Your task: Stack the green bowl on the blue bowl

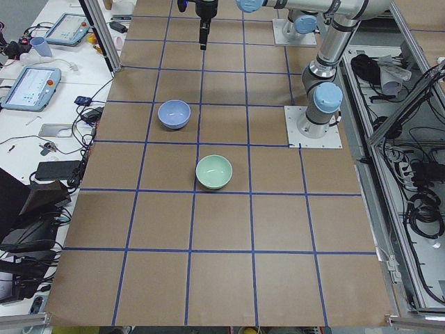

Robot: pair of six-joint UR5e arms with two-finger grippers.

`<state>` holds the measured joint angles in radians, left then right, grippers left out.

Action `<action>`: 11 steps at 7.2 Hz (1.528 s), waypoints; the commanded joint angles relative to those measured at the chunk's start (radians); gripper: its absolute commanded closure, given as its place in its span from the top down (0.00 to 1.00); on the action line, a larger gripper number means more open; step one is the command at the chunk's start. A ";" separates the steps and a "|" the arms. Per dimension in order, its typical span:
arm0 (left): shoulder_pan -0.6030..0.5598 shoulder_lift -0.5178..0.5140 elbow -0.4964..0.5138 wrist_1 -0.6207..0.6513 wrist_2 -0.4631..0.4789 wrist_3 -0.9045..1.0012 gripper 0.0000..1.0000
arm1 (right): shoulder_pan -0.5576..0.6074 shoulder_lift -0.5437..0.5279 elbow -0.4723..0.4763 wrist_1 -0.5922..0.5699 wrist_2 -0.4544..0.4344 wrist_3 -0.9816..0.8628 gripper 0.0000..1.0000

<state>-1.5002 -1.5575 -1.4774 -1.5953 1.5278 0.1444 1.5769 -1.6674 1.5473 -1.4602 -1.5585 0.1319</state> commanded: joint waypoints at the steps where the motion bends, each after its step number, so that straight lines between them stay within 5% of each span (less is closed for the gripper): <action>1: 0.000 -0.003 -0.001 0.000 0.000 0.000 1.00 | 0.000 0.000 -0.001 0.000 0.000 0.000 1.00; 6: 0.017 0.003 -0.015 -0.002 0.000 0.007 1.00 | 0.000 0.000 -0.001 0.000 0.000 0.000 1.00; 11: 0.340 -0.059 -0.104 0.029 0.021 0.101 1.00 | 0.000 0.000 -0.001 0.000 0.000 0.000 1.00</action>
<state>-1.2287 -1.5945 -1.5610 -1.5796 1.5357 0.2292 1.5769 -1.6674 1.5465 -1.4599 -1.5585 0.1319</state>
